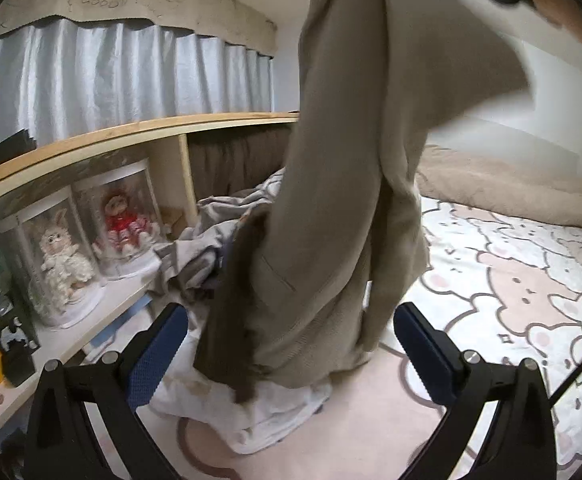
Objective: Fold clothes
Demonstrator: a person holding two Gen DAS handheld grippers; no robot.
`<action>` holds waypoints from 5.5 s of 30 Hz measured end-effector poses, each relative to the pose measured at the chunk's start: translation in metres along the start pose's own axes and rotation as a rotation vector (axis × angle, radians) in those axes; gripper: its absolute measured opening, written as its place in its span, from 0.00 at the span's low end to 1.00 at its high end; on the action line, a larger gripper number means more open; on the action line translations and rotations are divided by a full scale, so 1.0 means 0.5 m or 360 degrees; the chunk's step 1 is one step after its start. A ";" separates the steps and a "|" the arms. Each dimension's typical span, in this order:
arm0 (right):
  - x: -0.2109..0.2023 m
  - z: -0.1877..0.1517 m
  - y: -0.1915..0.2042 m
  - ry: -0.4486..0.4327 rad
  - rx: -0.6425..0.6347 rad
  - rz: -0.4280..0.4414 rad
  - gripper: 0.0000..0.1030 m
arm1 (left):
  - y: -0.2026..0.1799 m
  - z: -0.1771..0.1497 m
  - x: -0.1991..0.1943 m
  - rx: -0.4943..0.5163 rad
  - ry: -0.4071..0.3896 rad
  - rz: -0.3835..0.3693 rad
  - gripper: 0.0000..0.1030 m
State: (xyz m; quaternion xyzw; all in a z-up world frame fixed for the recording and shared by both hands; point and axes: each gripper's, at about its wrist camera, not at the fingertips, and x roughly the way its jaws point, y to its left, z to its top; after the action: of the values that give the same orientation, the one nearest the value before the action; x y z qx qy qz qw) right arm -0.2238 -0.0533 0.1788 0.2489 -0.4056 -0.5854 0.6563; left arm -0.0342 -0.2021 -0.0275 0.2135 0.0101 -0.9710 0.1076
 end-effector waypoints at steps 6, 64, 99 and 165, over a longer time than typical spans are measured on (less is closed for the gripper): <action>-0.058 0.013 0.179 -0.0065 -0.0266 -0.0027 0.05 | -0.058 -0.011 -0.027 0.0063 -0.0098 -0.0228 1.00; -0.904 -0.661 0.101 -0.0351 0.0369 -0.2931 0.81 | -0.335 -0.161 -0.072 0.0438 0.0568 -0.1189 0.88; -0.618 -0.583 -0.124 0.0202 0.0558 -0.1749 0.80 | -0.449 -0.222 -0.189 0.0608 0.0493 -0.1698 0.22; -0.639 -0.296 0.152 -0.0028 -0.0130 -0.1737 0.01 | -0.335 0.035 -0.169 0.0657 -0.0050 -0.1764 0.87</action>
State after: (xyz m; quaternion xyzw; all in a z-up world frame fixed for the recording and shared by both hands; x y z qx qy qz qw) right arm -0.0541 0.2493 0.0817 0.3927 -0.2000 -0.8583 0.2629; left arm -0.0023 -0.0224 0.0189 0.1786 -0.0707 -0.8672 -0.4595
